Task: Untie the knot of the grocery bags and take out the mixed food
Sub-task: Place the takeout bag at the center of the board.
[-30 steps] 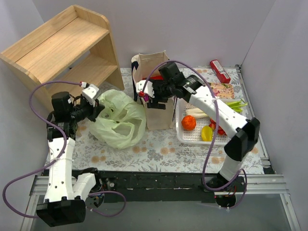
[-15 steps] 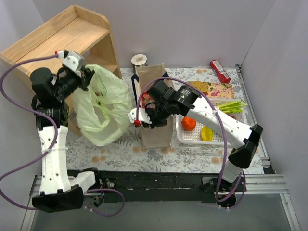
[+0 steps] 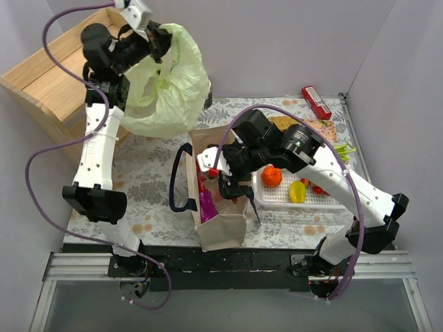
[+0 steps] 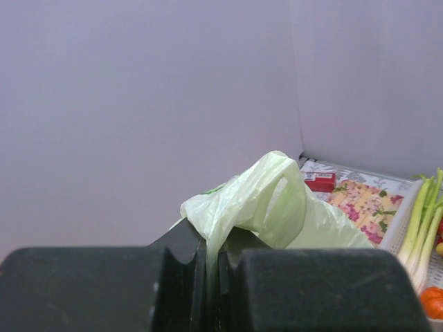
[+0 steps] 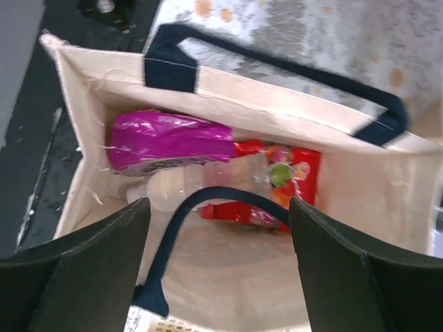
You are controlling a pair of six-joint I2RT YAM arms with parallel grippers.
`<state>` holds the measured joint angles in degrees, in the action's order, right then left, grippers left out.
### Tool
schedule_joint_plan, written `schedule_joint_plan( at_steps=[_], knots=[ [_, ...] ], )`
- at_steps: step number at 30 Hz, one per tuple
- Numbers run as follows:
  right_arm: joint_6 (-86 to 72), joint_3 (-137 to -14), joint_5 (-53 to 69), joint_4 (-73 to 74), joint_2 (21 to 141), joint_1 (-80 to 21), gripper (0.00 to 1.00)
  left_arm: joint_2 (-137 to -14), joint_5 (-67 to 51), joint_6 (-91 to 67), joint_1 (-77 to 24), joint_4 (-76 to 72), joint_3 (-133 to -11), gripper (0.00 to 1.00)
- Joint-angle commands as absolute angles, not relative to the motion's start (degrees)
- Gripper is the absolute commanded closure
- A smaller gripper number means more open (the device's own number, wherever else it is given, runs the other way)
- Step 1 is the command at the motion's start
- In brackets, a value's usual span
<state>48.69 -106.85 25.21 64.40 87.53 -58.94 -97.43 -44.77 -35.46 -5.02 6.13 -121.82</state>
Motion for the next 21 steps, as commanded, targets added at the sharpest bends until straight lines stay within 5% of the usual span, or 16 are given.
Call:
schedule_joint_plan(
  at_steps=[1,7,14,15,18,19,21],
  knots=[
    [41.2,-107.3,18.2,54.1,81.2,-58.7,0.12,-101.1,-43.9,-30.6,-11.0,6.6,-127.3,1.00],
    [39.1,-107.4,5.4,47.8,77.4,-57.4,0.09,-111.6,-41.6,-27.4,-15.1,6.9,-135.6,1.00],
    [38.9,-93.6,-3.8,39.2,71.1,-56.2,0.12,-121.5,-37.4,-22.1,-18.0,2.5,-141.9,1.00],
    [38.3,-93.3,-3.6,38.7,71.0,-55.2,0.11,-122.2,-36.7,-21.5,-18.4,1.9,-141.2,0.90],
    [35.3,-93.3,-5.1,37.1,71.3,-52.7,0.02,-123.1,-36.3,-22.1,-19.3,0.6,-140.5,0.31],
    [34.8,-93.0,-5.8,35.7,71.3,-52.2,0.02,-123.1,-36.0,-22.3,-19.9,0.4,-140.6,0.19],
    [34.6,-92.1,-7.2,34.6,71.2,-50.8,0.02,-122.6,-35.9,-23.9,-20.6,-1.3,-140.5,0.12]
  ],
)
